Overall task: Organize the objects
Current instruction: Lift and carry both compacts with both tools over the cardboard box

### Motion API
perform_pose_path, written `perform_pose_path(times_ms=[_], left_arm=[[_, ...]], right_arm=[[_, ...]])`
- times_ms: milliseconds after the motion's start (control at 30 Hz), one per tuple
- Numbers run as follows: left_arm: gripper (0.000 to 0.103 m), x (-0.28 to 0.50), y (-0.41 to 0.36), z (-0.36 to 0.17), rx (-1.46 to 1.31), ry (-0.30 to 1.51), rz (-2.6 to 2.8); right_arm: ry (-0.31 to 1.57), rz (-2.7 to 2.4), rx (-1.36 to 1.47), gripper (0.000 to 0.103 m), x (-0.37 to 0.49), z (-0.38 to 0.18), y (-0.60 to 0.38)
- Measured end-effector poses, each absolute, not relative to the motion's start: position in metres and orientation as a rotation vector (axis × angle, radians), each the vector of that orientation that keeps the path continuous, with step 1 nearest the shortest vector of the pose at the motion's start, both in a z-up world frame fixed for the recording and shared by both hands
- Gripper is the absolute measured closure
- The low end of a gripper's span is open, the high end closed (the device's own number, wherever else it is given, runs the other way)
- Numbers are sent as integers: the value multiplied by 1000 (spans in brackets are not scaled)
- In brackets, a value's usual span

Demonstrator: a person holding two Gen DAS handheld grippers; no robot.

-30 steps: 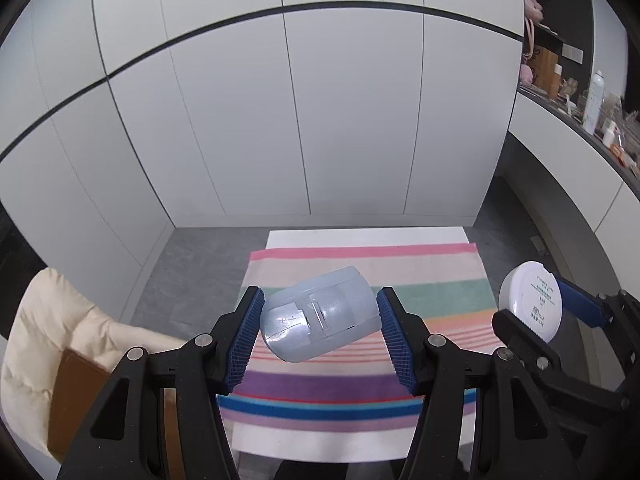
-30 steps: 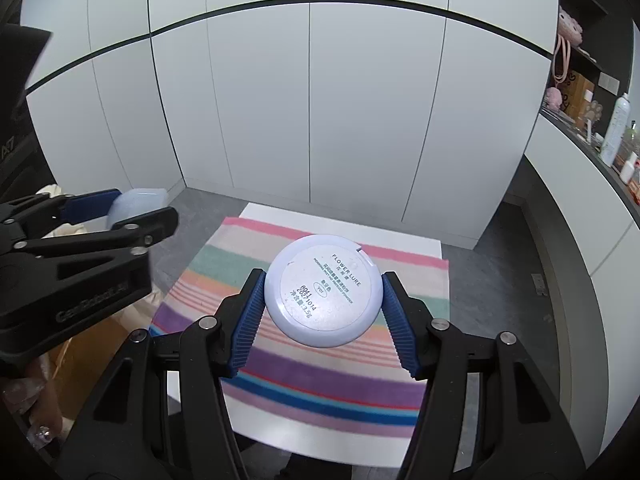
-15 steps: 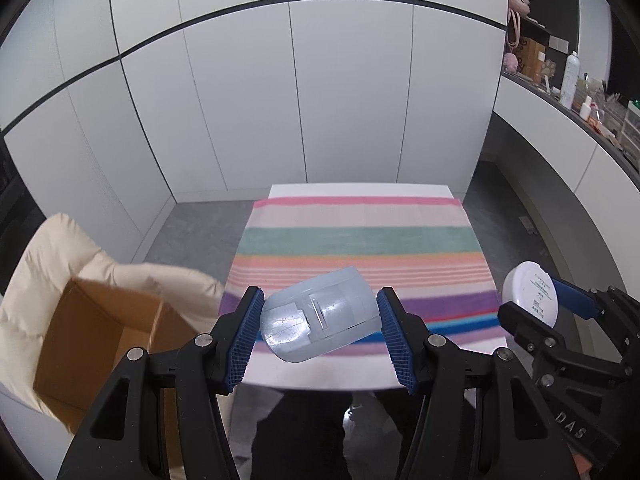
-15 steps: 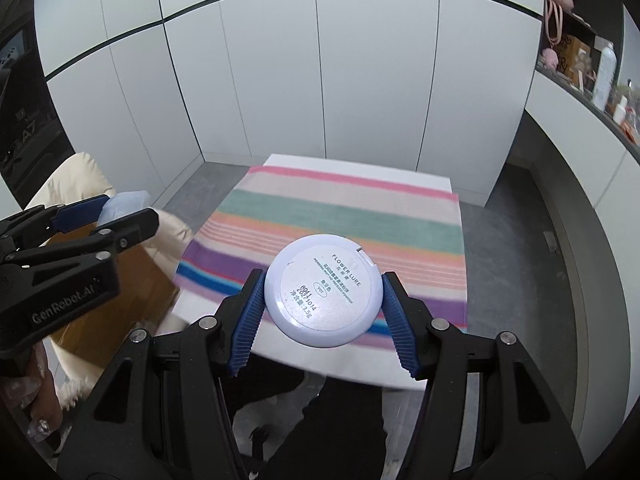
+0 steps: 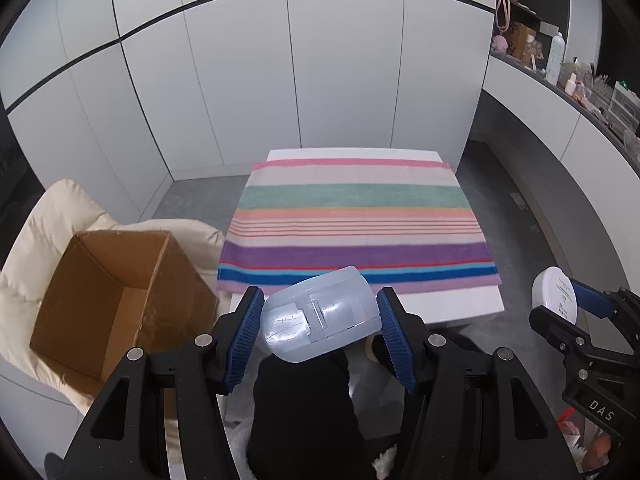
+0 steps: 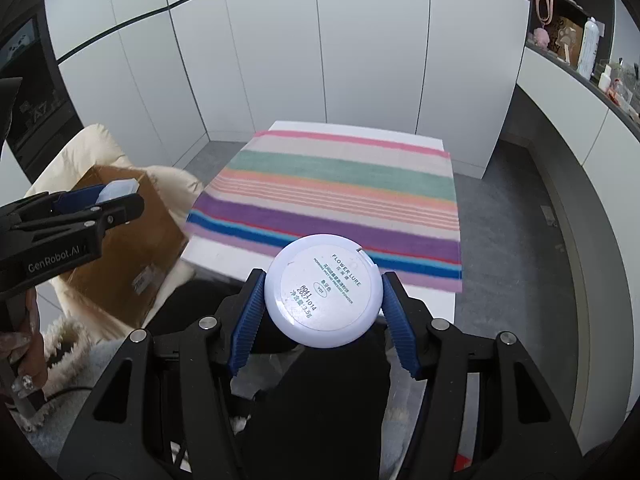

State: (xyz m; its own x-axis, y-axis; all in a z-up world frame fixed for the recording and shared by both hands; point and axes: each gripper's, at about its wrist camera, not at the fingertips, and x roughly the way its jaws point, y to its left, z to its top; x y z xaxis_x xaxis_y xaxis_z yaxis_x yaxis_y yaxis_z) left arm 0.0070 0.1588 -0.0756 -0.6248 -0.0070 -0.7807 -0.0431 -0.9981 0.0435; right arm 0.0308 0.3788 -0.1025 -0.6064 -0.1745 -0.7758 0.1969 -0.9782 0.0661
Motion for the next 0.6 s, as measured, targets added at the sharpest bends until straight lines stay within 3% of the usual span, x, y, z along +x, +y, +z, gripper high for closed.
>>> perform_pose_path(times_ms=[600], left_arm=[[44, 9, 140, -81, -1365, 22, 2799]], right_arm=[[32, -2585, 1296, 43, 36, -112, 363]])
